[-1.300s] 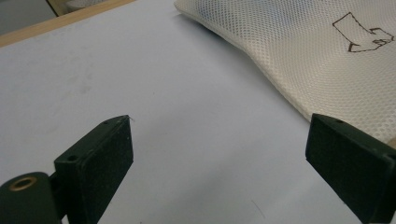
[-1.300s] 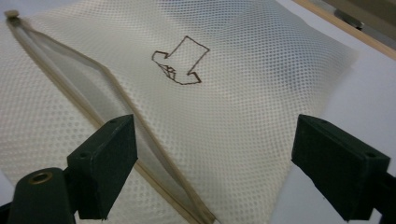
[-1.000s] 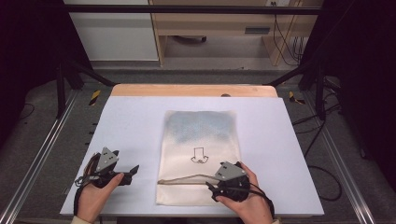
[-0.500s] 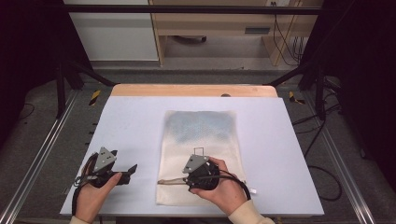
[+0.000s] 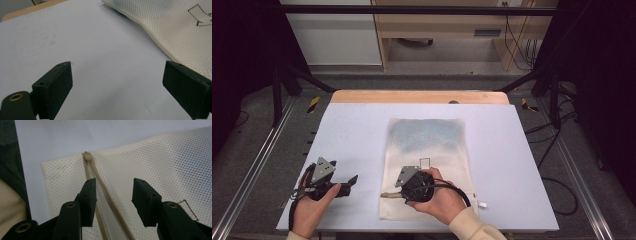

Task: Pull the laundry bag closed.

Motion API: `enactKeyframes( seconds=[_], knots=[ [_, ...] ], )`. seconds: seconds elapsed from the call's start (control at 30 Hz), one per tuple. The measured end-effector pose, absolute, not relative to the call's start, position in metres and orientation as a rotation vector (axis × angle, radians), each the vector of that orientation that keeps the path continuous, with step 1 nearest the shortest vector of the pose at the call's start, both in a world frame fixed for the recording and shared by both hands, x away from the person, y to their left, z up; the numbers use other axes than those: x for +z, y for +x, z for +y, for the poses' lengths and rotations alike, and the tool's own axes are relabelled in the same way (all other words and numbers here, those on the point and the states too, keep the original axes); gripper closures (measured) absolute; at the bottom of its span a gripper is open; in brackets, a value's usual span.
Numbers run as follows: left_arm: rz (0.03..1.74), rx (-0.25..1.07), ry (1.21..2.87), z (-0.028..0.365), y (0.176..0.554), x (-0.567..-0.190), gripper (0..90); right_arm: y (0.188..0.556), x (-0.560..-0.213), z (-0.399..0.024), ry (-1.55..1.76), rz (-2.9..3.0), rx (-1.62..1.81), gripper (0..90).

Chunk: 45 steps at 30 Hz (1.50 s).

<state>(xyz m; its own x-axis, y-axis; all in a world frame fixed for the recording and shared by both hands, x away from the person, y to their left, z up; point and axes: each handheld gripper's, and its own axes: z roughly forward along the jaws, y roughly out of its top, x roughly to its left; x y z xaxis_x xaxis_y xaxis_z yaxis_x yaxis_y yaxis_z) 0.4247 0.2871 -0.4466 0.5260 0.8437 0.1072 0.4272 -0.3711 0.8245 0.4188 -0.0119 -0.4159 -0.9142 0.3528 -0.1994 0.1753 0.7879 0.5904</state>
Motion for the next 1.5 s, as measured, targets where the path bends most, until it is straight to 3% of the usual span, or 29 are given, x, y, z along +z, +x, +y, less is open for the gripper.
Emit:
enactKeyframes(
  seconds=[0.67, 1.5],
  knots=[
    [1.044, 0.672, 2.001, 0.289, 0.426, -0.446, 9.6, 0.427, -0.421, 0.015, 0.306, 2.747, 0.867, 71.1],
    [1.058, 0.670, 1.993, 0.293, 0.426, -0.444, 10.4, 0.435, -0.445, 0.053, 0.322, 2.857, 0.878, 74.0]
  ],
)
